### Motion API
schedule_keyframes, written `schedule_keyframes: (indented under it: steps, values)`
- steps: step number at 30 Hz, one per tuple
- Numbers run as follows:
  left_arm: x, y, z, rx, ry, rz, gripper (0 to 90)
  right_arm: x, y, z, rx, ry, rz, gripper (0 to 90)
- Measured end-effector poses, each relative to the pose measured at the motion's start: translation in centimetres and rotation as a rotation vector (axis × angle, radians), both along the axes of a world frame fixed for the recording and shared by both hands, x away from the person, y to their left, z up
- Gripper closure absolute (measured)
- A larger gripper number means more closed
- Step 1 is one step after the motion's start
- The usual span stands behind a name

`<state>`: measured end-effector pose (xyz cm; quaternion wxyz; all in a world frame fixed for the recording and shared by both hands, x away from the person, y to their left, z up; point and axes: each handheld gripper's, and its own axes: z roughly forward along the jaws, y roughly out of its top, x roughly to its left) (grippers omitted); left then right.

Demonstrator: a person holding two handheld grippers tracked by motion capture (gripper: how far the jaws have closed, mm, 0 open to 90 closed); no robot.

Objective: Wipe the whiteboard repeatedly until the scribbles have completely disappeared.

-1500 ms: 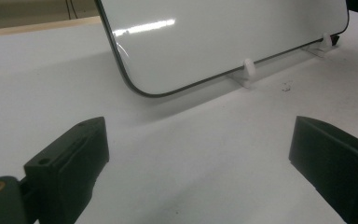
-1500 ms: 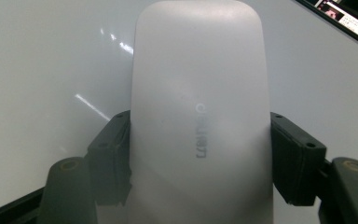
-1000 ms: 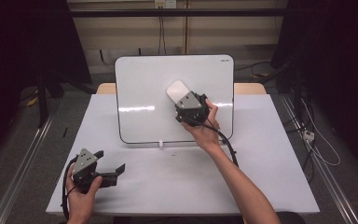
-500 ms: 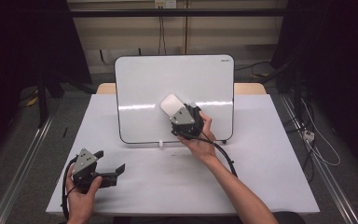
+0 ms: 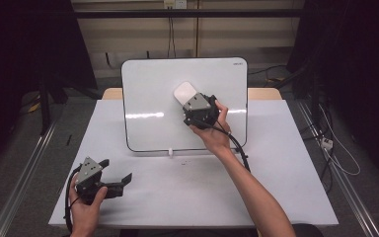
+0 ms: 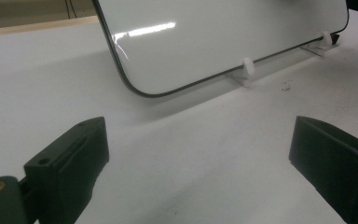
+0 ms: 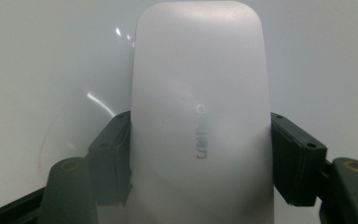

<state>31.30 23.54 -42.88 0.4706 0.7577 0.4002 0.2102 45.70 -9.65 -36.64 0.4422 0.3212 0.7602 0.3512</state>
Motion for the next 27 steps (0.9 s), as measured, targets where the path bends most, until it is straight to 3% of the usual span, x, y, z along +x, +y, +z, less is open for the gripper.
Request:
schedule_keyframes:
  steps: [4, 10, 18, 27]
  values:
    - [0.0, 0.0, 0.0, -0.006, 0.0, -0.001, 4.8, 0.5, 0.1, 0.5, 0.011, 0.001, -0.009, 31.7]
    - [0.0, -0.2, 0.0, 0.0, 0.0, -0.005, 4.8, 0.1, 0.4, -0.1, 0.03, -0.015, -0.023, 31.7]
    - [0.0, -0.2, 0.0, 0.002, -0.001, -0.004, 4.8, -2.2, 2.7, -2.8, -0.05, 0.007, 0.047, 31.8]
    - [-0.2, -0.6, 0.1, 0.014, -0.008, -0.021, 4.8, -4.1, 5.1, -5.0, -0.094, 0.024, 0.105, 31.8]
